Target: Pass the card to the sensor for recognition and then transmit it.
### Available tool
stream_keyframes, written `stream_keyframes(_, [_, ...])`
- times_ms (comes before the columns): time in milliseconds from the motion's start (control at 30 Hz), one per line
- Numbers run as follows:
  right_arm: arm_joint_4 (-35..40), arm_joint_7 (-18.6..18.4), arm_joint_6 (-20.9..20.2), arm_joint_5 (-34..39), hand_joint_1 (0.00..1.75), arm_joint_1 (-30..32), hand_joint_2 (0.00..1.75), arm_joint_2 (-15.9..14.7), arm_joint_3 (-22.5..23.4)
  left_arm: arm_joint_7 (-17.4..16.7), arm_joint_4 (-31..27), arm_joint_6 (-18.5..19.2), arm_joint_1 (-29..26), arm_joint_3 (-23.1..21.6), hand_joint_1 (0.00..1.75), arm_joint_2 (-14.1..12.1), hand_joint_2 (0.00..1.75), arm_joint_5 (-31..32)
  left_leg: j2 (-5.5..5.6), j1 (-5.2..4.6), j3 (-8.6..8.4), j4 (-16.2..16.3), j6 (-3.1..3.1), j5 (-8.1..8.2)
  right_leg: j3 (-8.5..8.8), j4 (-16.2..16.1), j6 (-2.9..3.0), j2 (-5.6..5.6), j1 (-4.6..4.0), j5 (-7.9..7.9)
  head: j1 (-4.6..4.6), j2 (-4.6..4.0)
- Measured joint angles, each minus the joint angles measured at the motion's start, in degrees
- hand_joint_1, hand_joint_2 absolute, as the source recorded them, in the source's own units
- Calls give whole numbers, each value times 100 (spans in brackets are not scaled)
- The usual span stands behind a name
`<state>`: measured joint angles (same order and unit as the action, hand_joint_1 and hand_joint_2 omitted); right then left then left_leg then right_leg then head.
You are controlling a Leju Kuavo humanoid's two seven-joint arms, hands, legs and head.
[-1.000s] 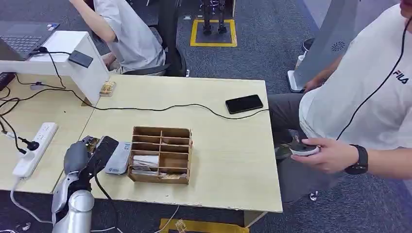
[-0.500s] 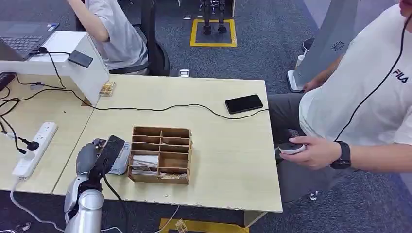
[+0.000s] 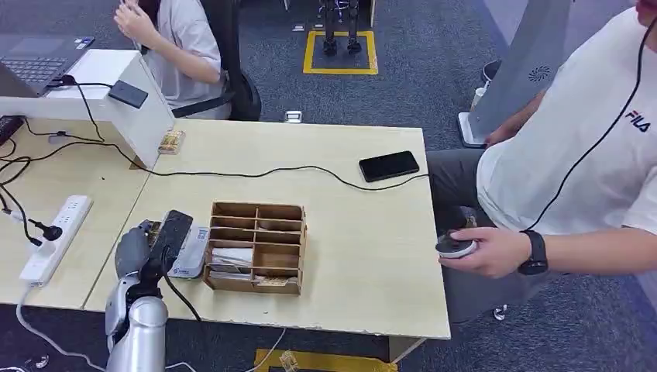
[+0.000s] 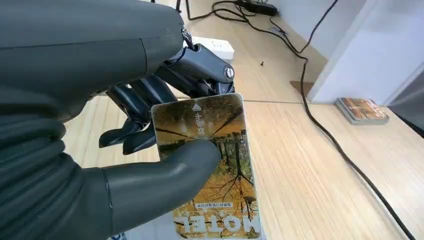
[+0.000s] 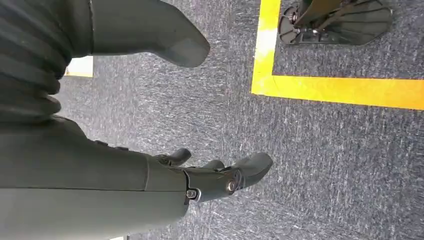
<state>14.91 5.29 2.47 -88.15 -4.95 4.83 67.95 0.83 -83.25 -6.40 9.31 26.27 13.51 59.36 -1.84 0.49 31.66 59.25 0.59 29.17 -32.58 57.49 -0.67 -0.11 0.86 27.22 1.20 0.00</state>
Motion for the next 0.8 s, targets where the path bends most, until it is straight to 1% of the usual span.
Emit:
stream_keyframes(300, [0,-2,-68,-4,0,0,175,2,-48,0,153,-72,24,192,175,22,175,231,0,0,0,0,0,0,0,0,0,0,0,0,-2,0])
stream_keyframes(433, [0,11,-59,-11,0,-1,175,2,-76,0,258,-29,37,260,175,22,175,345,0,0,0,0,0,0,0,0,0,0,0,0,-2,0])
stream_keyframes(800, [0,11,-55,-11,0,-2,175,4,-90,2,470,-31,71,280,175,74,175,601,0,0,0,0,0,0,0,0,0,0,1,0,0,0])
